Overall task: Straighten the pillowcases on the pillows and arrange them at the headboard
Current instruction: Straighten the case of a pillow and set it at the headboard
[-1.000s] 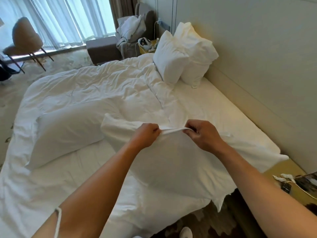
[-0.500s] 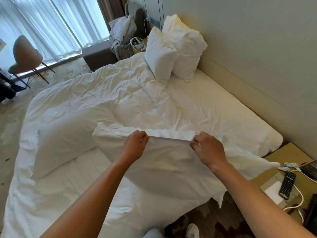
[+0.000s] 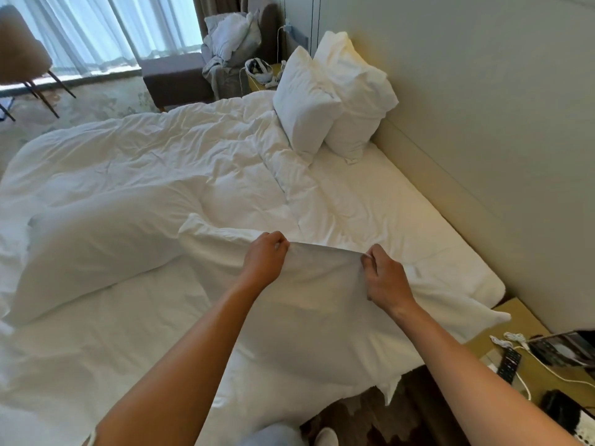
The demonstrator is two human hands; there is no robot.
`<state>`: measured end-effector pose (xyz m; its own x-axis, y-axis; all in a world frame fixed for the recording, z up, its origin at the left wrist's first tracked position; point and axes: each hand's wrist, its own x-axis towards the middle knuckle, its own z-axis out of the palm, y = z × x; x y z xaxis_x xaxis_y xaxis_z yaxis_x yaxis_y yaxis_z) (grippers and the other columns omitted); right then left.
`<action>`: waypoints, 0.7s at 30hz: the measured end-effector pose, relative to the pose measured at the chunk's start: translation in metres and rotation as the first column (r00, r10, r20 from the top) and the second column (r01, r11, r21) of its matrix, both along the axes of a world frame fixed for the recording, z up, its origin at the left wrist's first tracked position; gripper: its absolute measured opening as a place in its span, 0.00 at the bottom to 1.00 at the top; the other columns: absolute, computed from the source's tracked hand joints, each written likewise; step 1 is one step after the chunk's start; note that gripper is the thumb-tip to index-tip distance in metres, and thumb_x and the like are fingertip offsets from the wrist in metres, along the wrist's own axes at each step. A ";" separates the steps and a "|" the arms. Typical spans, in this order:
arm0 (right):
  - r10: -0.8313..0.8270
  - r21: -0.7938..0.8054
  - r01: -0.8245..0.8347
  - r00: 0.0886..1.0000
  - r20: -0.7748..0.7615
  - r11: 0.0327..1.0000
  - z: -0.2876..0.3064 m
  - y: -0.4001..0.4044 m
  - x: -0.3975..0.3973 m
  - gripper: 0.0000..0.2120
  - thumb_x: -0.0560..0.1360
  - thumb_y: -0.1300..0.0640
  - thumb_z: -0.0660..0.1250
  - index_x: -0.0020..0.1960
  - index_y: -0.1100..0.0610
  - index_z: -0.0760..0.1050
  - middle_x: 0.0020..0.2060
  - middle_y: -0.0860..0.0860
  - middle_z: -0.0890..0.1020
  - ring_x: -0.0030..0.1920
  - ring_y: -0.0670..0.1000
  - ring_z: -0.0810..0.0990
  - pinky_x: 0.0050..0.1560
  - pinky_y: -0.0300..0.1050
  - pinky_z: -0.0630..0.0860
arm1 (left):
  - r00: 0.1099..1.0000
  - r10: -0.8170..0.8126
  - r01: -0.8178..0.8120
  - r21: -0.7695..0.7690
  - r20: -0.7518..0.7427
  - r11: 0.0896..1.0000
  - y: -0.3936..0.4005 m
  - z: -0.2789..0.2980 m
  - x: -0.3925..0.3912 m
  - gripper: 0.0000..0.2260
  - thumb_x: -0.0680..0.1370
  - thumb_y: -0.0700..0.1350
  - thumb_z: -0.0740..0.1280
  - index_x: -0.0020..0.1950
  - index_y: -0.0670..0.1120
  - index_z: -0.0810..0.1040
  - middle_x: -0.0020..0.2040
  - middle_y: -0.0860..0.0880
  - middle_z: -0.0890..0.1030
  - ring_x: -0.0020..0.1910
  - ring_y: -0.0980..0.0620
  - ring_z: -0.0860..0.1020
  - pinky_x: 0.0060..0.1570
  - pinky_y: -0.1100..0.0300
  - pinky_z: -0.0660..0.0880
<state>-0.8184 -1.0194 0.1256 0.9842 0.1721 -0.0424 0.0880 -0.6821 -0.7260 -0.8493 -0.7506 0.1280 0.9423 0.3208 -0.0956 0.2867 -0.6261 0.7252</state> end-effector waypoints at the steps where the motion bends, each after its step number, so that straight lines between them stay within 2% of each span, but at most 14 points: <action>1: 0.001 -0.040 -0.001 1.000 0.008 0.999 -0.001 0.002 0.006 0.14 0.85 0.52 0.59 0.41 0.51 0.64 0.30 0.50 0.77 0.31 0.51 0.78 0.32 0.50 0.71 | 1.000 0.028 -0.029 -0.053 -0.011 0.998 -0.001 -0.005 0.008 0.08 0.83 0.48 0.63 0.46 0.49 0.78 0.50 0.47 0.80 0.46 0.44 0.83 0.48 0.48 0.80; 3: 0.000 -0.100 0.002 1.000 0.016 0.995 -0.003 0.009 0.015 0.14 0.86 0.51 0.59 0.41 0.50 0.65 0.31 0.49 0.77 0.32 0.50 0.77 0.33 0.48 0.68 | 0.997 0.067 -0.071 -0.136 -0.029 0.988 -0.006 -0.015 0.024 0.09 0.82 0.47 0.63 0.45 0.47 0.79 0.47 0.45 0.82 0.46 0.44 0.82 0.47 0.49 0.79; 6: -0.012 -0.150 0.007 0.999 -0.031 0.989 -0.009 0.018 0.022 0.14 0.86 0.50 0.58 0.42 0.51 0.67 0.31 0.51 0.79 0.32 0.54 0.80 0.36 0.51 0.74 | 0.994 0.098 -0.105 -0.160 -0.048 0.981 -0.017 -0.028 0.048 0.09 0.82 0.46 0.62 0.44 0.46 0.78 0.45 0.47 0.82 0.43 0.47 0.79 0.39 0.55 0.72; 8: -0.032 -0.155 0.023 0.998 -0.057 0.988 -0.015 0.021 0.023 0.14 0.86 0.49 0.58 0.42 0.50 0.67 0.31 0.51 0.80 0.30 0.52 0.83 0.34 0.49 0.75 | 0.988 0.137 -0.146 -0.159 -0.067 0.976 -0.026 -0.034 0.065 0.10 0.83 0.45 0.60 0.44 0.46 0.76 0.46 0.46 0.82 0.42 0.48 0.78 0.37 0.56 0.69; 10: -0.060 -0.148 0.048 0.996 -0.072 0.988 -0.020 0.021 0.025 0.14 0.85 0.49 0.58 0.41 0.50 0.67 0.32 0.50 0.80 0.29 0.46 0.83 0.31 0.43 0.71 | 0.978 0.193 -0.204 -0.171 -0.081 0.964 -0.034 -0.038 0.080 0.10 0.83 0.45 0.59 0.46 0.44 0.75 0.48 0.44 0.81 0.44 0.45 0.79 0.40 0.54 0.71; 12: -0.085 -0.143 0.073 0.994 -0.076 0.987 -0.024 0.020 0.028 0.14 0.85 0.50 0.58 0.41 0.50 0.67 0.35 0.50 0.81 0.32 0.43 0.84 0.31 0.38 0.70 | 0.973 0.215 -0.226 -0.168 -0.084 0.959 -0.040 -0.042 0.091 0.11 0.83 0.45 0.58 0.48 0.42 0.76 0.51 0.43 0.79 0.47 0.43 0.79 0.45 0.52 0.75; 14: -0.100 -0.140 0.089 0.993 -0.070 0.986 -0.027 0.018 0.032 0.13 0.85 0.50 0.59 0.42 0.50 0.68 0.37 0.49 0.81 0.35 0.43 0.84 0.35 0.44 0.74 | 0.977 0.192 -0.204 -0.150 -0.090 0.967 -0.045 -0.047 0.098 0.12 0.84 0.45 0.57 0.51 0.41 0.77 0.52 0.43 0.78 0.49 0.42 0.79 0.48 0.49 0.77; 16: -0.094 -0.134 0.085 0.994 -0.060 0.987 -0.029 0.016 0.034 0.12 0.84 0.51 0.60 0.42 0.49 0.69 0.38 0.48 0.81 0.36 0.43 0.84 0.40 0.49 0.78 | 0.982 0.158 -0.167 -0.093 -0.103 0.981 -0.048 -0.051 0.103 0.12 0.84 0.45 0.56 0.52 0.40 0.76 0.53 0.43 0.77 0.48 0.42 0.79 0.47 0.50 0.76; 21: -0.033 -0.188 0.021 0.997 -0.064 0.982 -0.036 0.005 0.054 0.06 0.80 0.52 0.65 0.44 0.48 0.70 0.40 0.47 0.81 0.43 0.50 0.82 0.44 0.52 0.79 | 0.987 0.035 -0.022 0.086 -0.157 0.996 -0.049 -0.060 0.122 0.11 0.85 0.44 0.56 0.54 0.40 0.75 0.55 0.43 0.76 0.47 0.40 0.79 0.44 0.50 0.74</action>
